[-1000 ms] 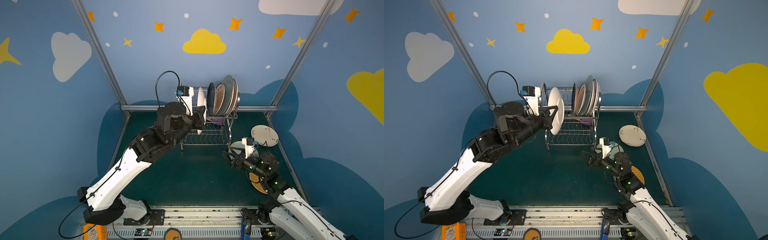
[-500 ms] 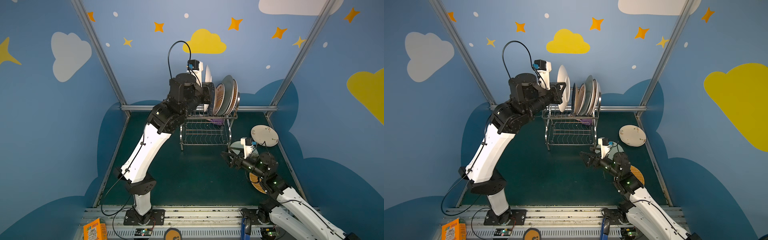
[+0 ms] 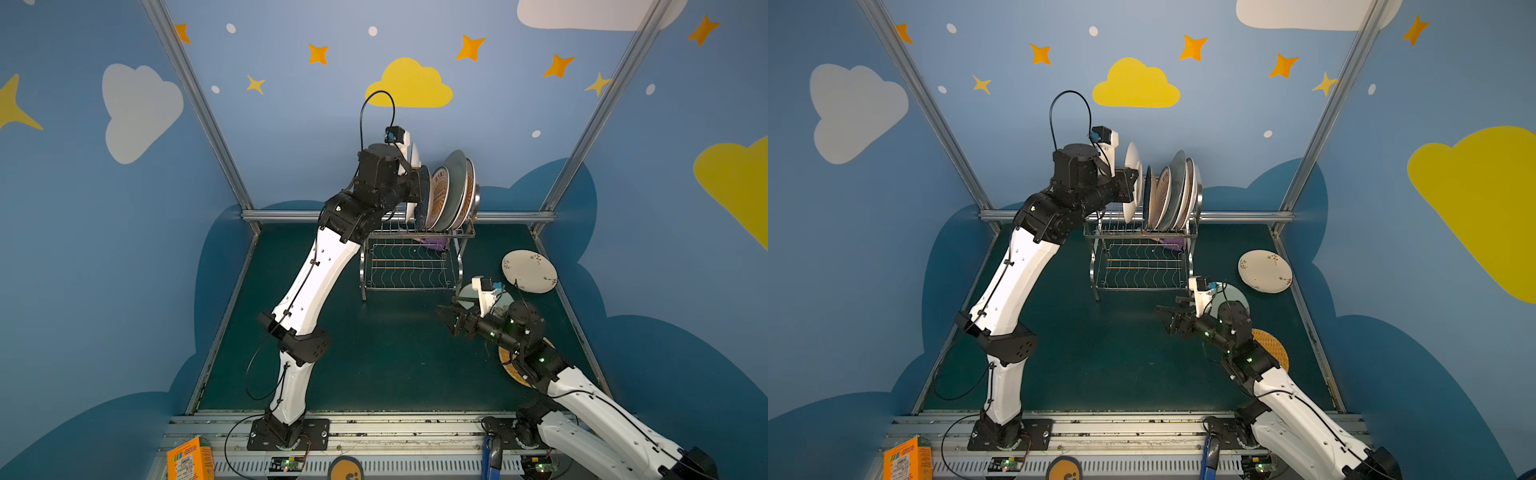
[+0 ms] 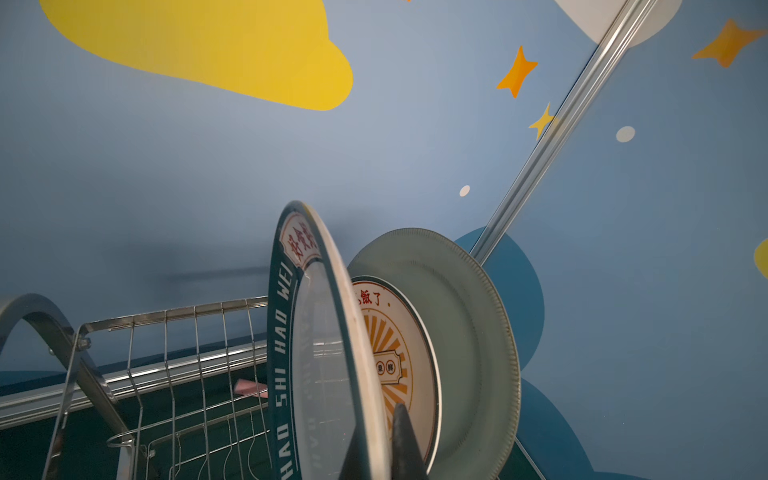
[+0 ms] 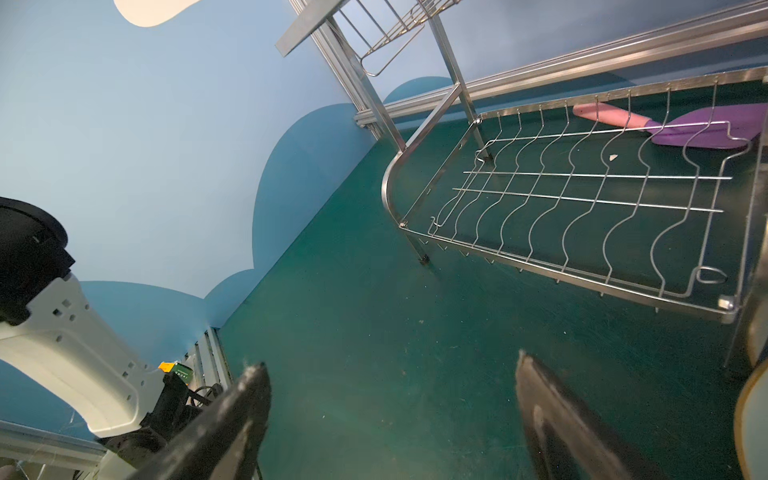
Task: Load the plates into the dish rack
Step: 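Lower the white plate into the top-tier slot beside the navy plate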
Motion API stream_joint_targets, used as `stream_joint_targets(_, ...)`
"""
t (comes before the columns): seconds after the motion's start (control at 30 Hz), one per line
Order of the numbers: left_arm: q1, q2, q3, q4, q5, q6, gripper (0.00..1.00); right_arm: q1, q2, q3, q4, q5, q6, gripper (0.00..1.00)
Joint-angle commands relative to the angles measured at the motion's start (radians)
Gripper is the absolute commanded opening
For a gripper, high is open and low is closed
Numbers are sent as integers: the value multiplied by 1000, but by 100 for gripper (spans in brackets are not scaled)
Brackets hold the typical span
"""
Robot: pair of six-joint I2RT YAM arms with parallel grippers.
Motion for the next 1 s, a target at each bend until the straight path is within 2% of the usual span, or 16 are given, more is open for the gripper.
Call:
stream_joint_targets(0.0,19,-1,32,85,28,-14,4,9,5,5,31,12,-16,90)
stream_joint_targets(0.47,33,32,32,155,21,-83,4,20,50,23,20,9,-14,90)
stream_joint_targets(0.97,33,62,30,120,10,-90,4,26,64,33,10,12,-16,90)
